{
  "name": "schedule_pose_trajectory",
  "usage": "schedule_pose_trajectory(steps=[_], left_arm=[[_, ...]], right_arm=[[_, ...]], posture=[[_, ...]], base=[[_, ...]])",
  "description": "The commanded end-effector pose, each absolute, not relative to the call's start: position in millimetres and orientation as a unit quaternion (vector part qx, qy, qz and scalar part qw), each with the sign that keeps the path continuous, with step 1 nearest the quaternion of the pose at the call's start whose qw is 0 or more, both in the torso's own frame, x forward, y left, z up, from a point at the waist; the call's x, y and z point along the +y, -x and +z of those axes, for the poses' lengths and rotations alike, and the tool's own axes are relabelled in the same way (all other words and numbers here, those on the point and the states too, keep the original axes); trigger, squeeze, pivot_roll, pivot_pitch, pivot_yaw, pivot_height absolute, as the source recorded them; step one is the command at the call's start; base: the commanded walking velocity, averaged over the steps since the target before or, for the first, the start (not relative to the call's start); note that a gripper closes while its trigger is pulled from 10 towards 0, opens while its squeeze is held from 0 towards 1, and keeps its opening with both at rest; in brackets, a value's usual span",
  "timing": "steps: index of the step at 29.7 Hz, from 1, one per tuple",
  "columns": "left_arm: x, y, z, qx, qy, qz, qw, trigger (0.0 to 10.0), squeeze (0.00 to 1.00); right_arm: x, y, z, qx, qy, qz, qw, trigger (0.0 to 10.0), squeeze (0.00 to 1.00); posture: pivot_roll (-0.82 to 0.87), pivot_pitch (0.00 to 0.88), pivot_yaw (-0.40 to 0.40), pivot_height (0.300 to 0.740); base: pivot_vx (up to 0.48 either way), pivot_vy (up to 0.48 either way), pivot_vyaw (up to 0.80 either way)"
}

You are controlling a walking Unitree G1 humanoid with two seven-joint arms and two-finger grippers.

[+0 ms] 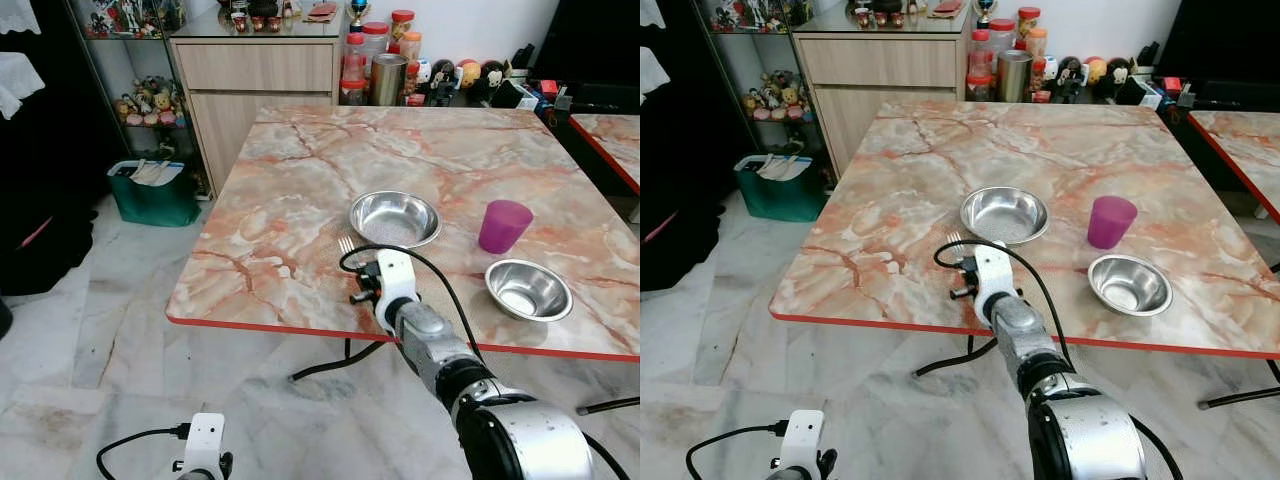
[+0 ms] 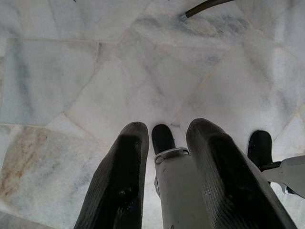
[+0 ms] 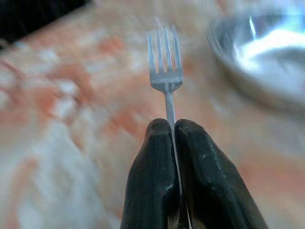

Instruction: Setting the table

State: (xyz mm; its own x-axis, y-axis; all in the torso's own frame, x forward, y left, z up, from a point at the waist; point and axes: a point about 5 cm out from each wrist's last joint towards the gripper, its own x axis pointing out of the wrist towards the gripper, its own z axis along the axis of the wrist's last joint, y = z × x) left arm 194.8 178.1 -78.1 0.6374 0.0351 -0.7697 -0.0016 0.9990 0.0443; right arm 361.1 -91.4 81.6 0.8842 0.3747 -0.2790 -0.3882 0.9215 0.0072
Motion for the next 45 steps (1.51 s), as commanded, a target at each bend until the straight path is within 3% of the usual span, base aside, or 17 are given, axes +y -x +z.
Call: schedule_pose_trajectory(steps=[1, 11, 14, 15, 18, 23, 45], left_arm=[[182.7, -194.8, -77.9, 0.43, -0.029, 0.015, 0.902, 10.0, 0.0], [185.2, -188.4, -80.6, 0.434, -0.036, 0.019, 0.9, 10.0, 0.0], [185.3, -188.1, -80.8, 0.435, -0.037, 0.019, 0.9, 10.0, 0.0], [185.1, -188.1, -80.7, 0.434, -0.038, 0.016, 0.9, 10.0, 0.0], [184.6, -188.3, -80.6, 0.433, -0.04, 0.012, 0.9, 10.0, 0.0], [185.3, -190.4, -79.4, 0.429, -0.041, 0.012, 0.902, 10.0, 0.0], [180.6, -192.2, -79.1, 0.428, -0.039, 0.007, 0.903, 10.0, 0.0]], right_arm=[[-79.2, -368.8, 104.3, 0.077, 0.034, 0.217, 0.973, 10.0, 0.0], [-64.0, -357.0, 131.2, -0.096, 0.059, 0.191, 0.975, 10.0, 0.0], [-63.8, -355.7, 131.7, -0.102, 0.057, 0.189, 0.975, 10.0, 0.0], [-76.6, -348.6, 138.5, -0.158, 0.089, 0.158, 0.97, 10.0, 0.0], [-90.9, -344.2, 146.9, -0.2, 0.111, 0.126, 0.965, 10.0, 0.0], [-100.9, -341.1, 156.1, -0.223, 0.102, 0.094, 0.965, 10.0, 0.0], [-81.0, -335.5, 158.9, -0.212, 0.089, 0.097, 0.968, 10.0, 0.0]], posture=[[0.02, 0.0, 0.0, 0.74], [0.02, 0.0, -0.004, 0.74], [0.02, 0.0, -0.004, 0.74], [0.03, 0.0, -0.005, 0.74], [0.02, 0.0, -0.003, 0.74], [0.0, 0.0, 0.002, 0.74], [0.0, 0.0, 0.005, 0.74]], base=[[0.0, 0.0, 0.0], [0.0, 0.0, 0.0], [0.0, 0.0, 0.0], [0.0, 0.0, 0.0], [0.0, 0.0, 0.0], [0.0, 0.0, 0.0], [0.0, -0.37, 0.0]])
